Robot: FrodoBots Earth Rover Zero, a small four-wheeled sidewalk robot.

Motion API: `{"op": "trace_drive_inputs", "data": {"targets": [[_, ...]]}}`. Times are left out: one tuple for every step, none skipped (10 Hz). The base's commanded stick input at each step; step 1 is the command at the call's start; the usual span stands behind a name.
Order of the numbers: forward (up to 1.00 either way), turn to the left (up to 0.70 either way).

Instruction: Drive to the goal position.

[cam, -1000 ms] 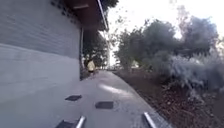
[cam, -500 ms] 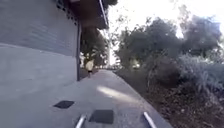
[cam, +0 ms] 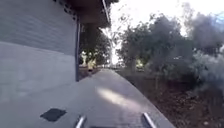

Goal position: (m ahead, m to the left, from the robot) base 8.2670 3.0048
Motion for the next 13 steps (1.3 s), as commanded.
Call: {"op": "trace_drive_inputs", "data": {"targets": [[0.98, 0.0], [0.98, 0.0], [0.98, 0.0], [0.98, 0.0], [0.98, 0.0], [0.97, 0.0], [0.98, 0.0], [0.98, 0.0], [0.98, 0.0], [0.98, 0.0], [0.98, 0.0], [0.97, 0.0], [0.97, 0.0]]}}
